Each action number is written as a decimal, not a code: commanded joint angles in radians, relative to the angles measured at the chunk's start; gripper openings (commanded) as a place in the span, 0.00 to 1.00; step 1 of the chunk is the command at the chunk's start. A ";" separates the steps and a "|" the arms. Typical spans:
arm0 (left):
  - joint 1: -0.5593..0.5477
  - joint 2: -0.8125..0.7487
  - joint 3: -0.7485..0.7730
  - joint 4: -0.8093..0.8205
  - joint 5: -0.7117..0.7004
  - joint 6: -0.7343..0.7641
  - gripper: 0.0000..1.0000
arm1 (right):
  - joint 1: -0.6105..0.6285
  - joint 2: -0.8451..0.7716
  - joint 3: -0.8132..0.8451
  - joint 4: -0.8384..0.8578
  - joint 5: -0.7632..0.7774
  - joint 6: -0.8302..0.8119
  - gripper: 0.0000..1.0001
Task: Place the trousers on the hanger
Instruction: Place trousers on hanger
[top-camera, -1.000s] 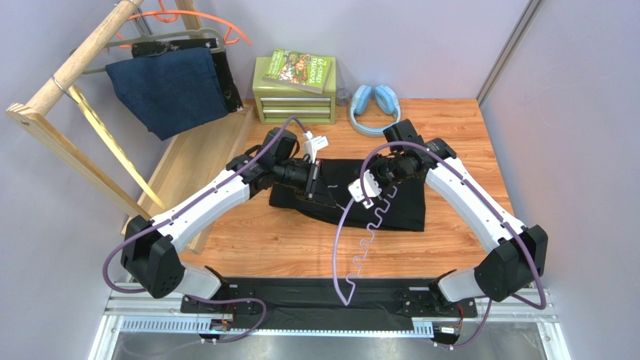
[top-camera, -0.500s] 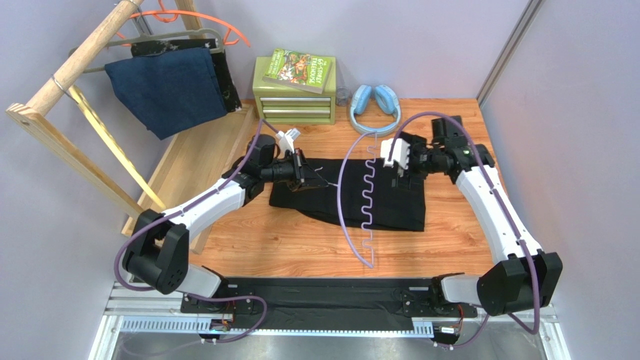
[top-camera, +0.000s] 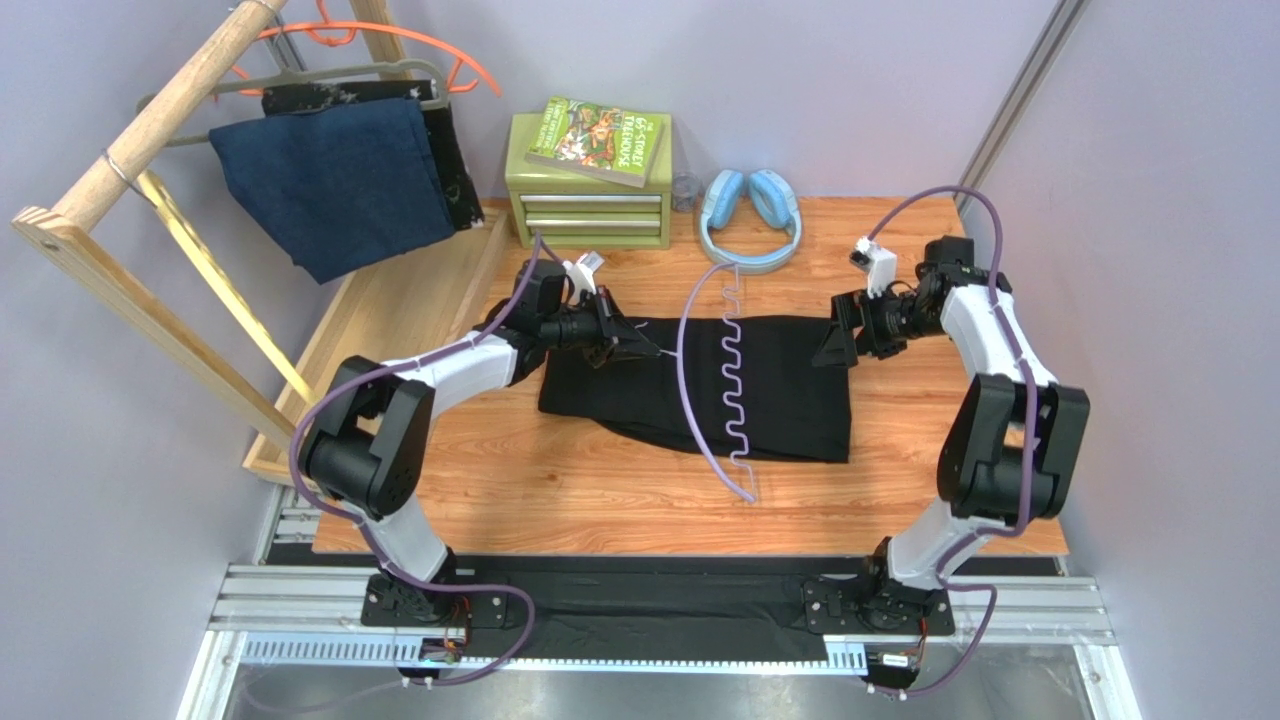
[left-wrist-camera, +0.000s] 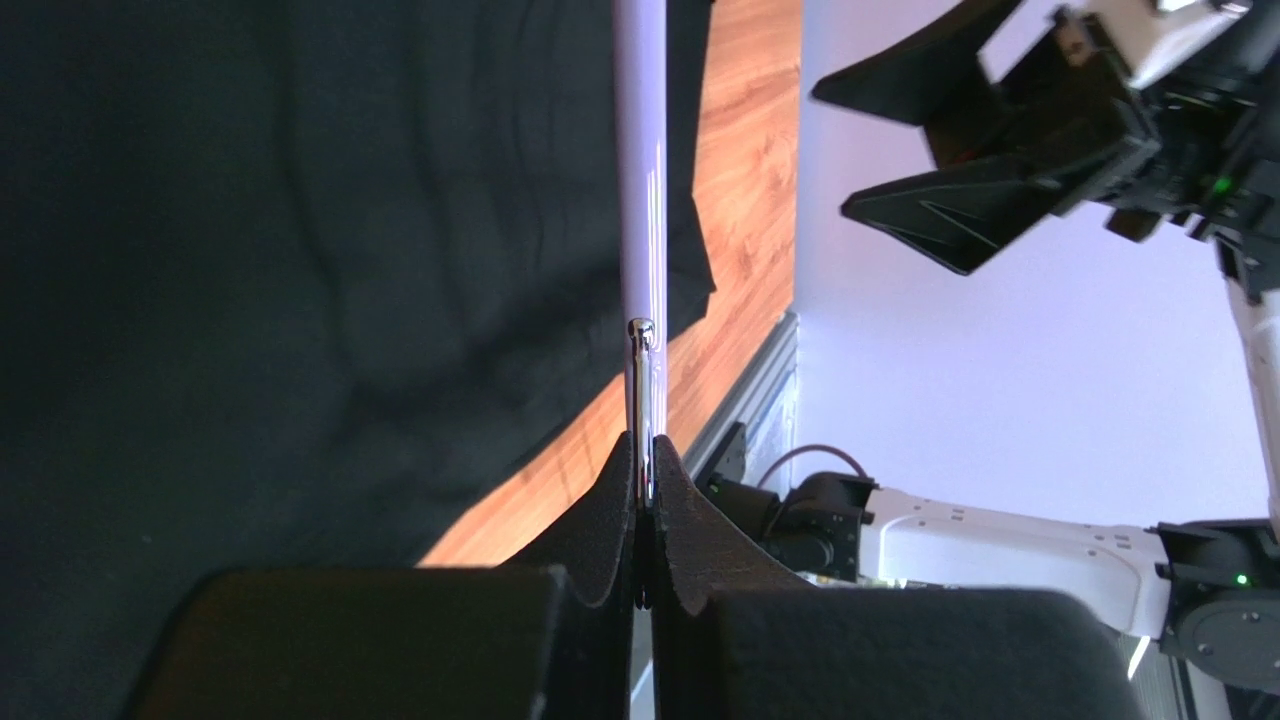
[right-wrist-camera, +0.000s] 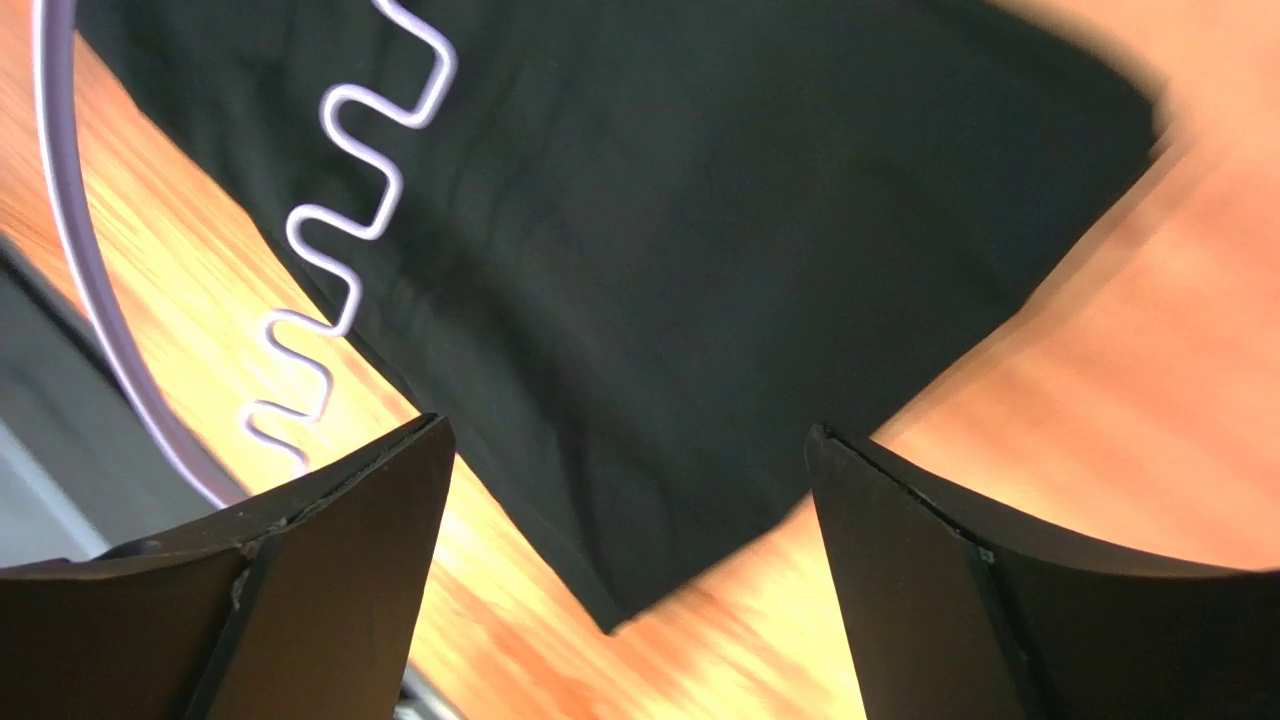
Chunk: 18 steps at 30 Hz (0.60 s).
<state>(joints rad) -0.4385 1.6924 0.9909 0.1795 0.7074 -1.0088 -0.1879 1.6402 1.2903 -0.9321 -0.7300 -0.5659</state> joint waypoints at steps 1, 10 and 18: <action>0.018 0.027 0.040 0.049 0.030 0.009 0.00 | -0.050 0.102 0.026 0.036 -0.043 0.257 0.92; 0.027 0.032 0.022 0.015 0.004 0.050 0.00 | -0.068 0.129 -0.055 0.015 -0.025 0.250 0.40; 0.027 0.035 0.011 -0.012 -0.008 0.084 0.00 | -0.073 0.159 -0.066 0.095 0.130 0.354 0.59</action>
<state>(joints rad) -0.4145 1.7485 0.9955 0.1543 0.6971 -0.9642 -0.2584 1.8046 1.2083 -0.9066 -0.6895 -0.2924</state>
